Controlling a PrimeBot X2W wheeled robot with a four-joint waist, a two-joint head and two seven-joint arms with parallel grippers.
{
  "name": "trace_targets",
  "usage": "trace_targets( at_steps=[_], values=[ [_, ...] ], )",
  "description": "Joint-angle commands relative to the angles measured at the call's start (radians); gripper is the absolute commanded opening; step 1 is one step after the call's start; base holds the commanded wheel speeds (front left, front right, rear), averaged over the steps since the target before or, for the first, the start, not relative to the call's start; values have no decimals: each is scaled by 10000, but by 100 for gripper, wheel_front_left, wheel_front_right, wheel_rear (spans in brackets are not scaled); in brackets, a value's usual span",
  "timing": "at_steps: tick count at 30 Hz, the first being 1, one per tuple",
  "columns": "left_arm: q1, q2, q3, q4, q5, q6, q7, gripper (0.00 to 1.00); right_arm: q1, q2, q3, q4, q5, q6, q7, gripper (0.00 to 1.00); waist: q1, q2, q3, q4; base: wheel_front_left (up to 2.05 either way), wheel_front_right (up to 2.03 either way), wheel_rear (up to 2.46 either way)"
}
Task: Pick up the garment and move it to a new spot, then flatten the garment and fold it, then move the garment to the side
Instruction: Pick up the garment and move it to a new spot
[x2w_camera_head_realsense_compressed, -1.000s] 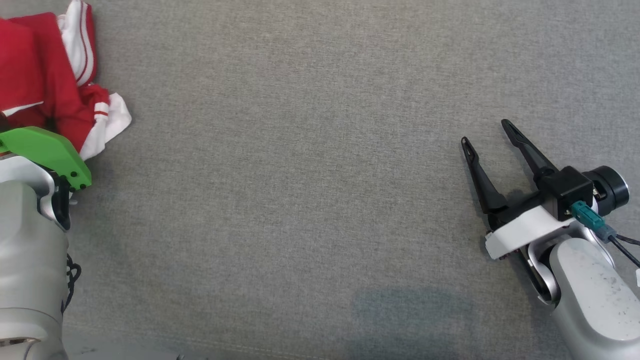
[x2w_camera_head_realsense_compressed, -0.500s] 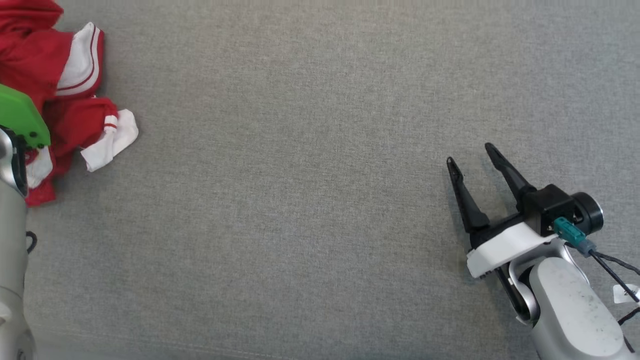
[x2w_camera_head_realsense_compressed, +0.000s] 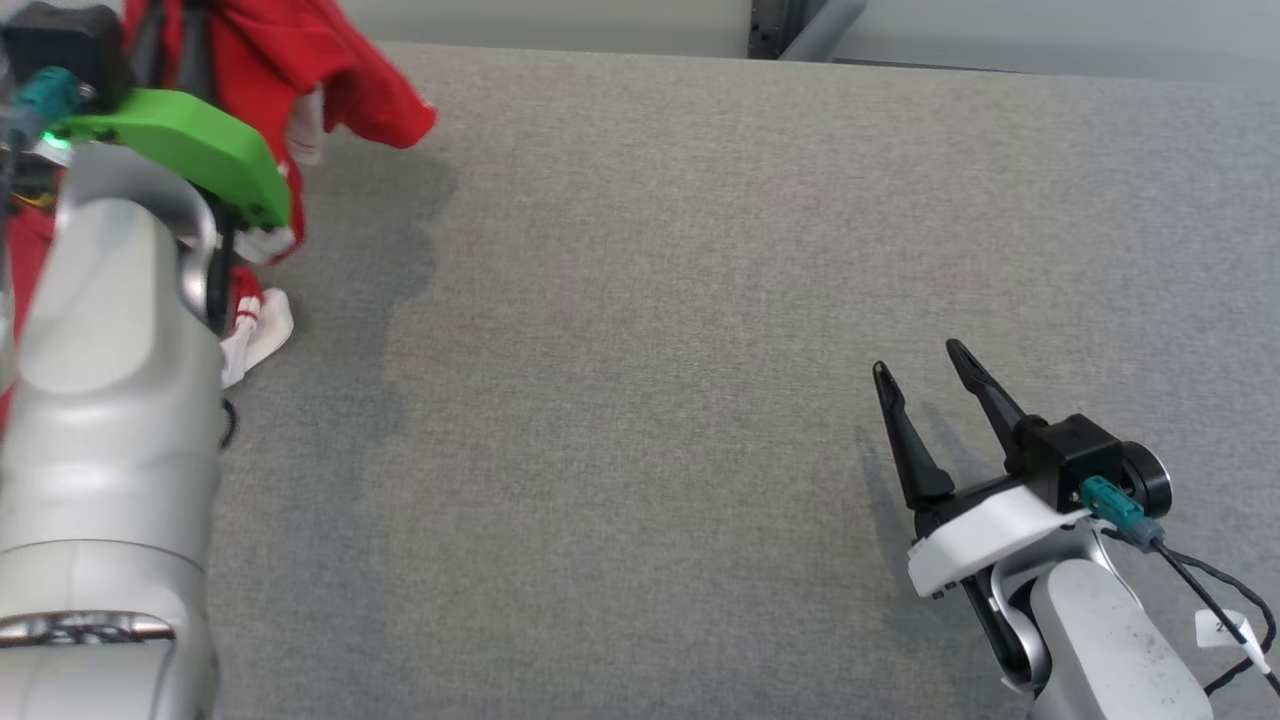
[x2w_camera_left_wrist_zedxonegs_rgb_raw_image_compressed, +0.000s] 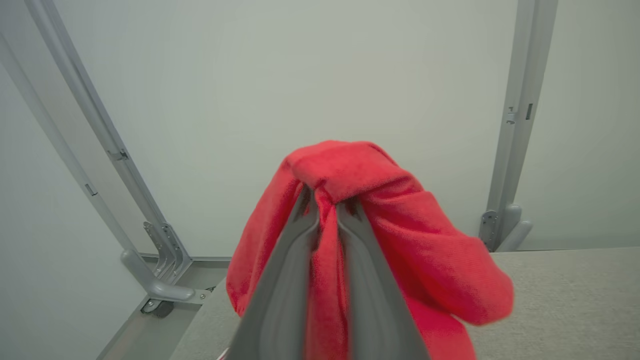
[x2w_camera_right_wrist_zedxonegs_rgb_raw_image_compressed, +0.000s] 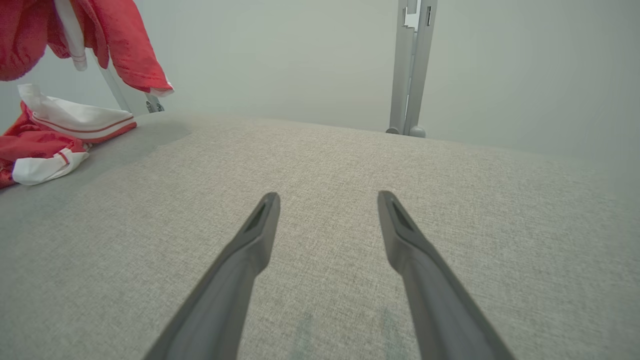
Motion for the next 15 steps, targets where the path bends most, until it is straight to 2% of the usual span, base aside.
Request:
trace_targets(
  at_steps=[1,3,9,15],
  values=[
    [519,-398,-63,-328,-170,-90,-46,0,146,77,36,8,41,-6,-33,100,-1,94,-308,-758,0,0,0],
    [785,-564,-161,-534,-195,-122,-48,0,147,94,33,6,55,-6,-33,100,-1,94,-329,-947,0,0,0],
    [2396,-1254,-689,-1748,-569,-205,-46,0,115,206,31,-44,112,-6,-33,100,-1,94,-224,-2144,0,0,0],
    [3739,-1399,-1609,-2490,-1078,-216,-48,0,118,327,78,57,211,-6,-33,100,-1,94,-113,-3271,0,0,0]
  ],
)
